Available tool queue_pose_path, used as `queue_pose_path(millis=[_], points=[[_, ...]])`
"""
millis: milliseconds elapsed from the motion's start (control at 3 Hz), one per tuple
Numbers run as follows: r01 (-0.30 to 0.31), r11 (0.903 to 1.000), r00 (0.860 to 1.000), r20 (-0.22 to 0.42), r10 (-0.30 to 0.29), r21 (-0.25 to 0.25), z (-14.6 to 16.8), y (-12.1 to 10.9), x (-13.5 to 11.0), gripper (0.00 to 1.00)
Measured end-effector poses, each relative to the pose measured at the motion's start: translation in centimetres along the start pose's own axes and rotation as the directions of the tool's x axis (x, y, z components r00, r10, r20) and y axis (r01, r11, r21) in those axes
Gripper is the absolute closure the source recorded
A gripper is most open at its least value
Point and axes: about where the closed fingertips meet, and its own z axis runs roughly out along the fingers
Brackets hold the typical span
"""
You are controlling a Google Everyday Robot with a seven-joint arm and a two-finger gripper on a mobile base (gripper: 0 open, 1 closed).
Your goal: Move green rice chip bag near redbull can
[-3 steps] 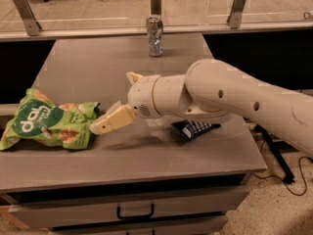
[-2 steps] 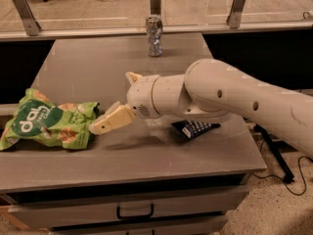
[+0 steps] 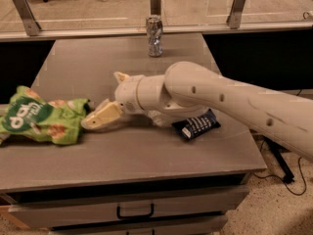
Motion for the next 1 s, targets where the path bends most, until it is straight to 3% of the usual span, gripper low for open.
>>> queue_pose_path(millis=[333,667,1000], points=[[-0.004,0.9901,1.0,0.014,0.006,-0.141,2.7,6.2,-1.1,0.0],[-0.016,0.9752,1.0,0.02,0.021,-0.221,3.4,10.1,-1.9,0.0],[-0.016,0.9751,1.0,0.02,0.021,-0.221,3.4,10.2,-1.9,0.0]])
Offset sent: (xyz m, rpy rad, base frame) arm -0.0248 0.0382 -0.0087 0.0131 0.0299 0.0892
